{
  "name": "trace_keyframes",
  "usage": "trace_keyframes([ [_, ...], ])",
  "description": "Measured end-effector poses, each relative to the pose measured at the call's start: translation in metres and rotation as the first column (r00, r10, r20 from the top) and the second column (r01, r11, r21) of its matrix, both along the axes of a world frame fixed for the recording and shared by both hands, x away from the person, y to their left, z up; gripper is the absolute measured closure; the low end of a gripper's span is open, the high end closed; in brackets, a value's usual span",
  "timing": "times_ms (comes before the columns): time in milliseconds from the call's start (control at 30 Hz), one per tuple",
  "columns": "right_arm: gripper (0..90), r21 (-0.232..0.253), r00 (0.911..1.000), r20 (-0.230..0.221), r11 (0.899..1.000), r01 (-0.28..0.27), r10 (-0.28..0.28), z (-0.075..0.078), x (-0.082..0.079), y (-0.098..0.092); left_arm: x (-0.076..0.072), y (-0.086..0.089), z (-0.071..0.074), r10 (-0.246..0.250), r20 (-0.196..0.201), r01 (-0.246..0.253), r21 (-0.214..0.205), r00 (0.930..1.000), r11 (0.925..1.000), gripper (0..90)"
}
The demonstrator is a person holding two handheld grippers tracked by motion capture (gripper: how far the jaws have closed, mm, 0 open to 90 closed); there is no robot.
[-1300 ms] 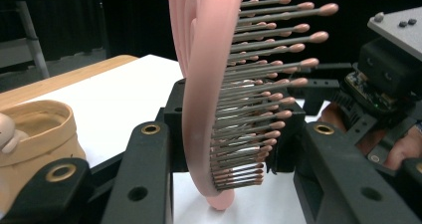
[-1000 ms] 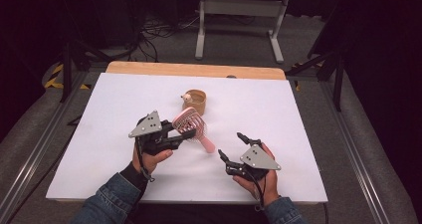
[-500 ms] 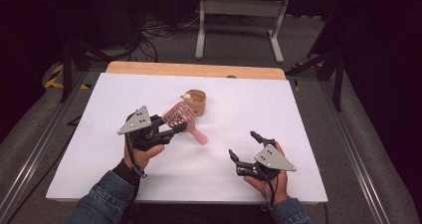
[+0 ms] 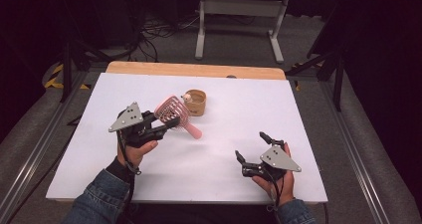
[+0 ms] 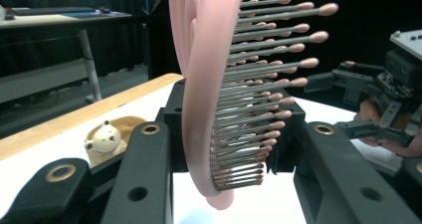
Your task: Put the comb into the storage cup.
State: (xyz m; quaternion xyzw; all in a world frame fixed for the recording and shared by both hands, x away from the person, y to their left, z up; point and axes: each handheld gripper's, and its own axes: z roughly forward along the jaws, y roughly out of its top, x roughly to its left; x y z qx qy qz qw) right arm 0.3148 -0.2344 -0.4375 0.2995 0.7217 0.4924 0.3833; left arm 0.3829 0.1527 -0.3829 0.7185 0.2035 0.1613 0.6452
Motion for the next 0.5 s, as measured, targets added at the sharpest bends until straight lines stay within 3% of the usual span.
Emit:
trace_keyframes([
  [233, 7.8, 0.003, 0.999, 0.012, 0.999, 0.044, -0.044, -0.001, 0.0, -0.003, 0.002, 0.009, 0.009, 0.037, 0.019, -0.037, -0.015, 0.9991, 0.9992, 63.6],
  [500, 8.9, -0.04, 0.9987, 0.011, 0.998, 0.05, -0.049, -0.002, 0.0, -0.001, 0.003, 0.017, 0.023, 0.059, 0.051, -0.058, -0.033, 0.997, 0.9978, 63.6],
])
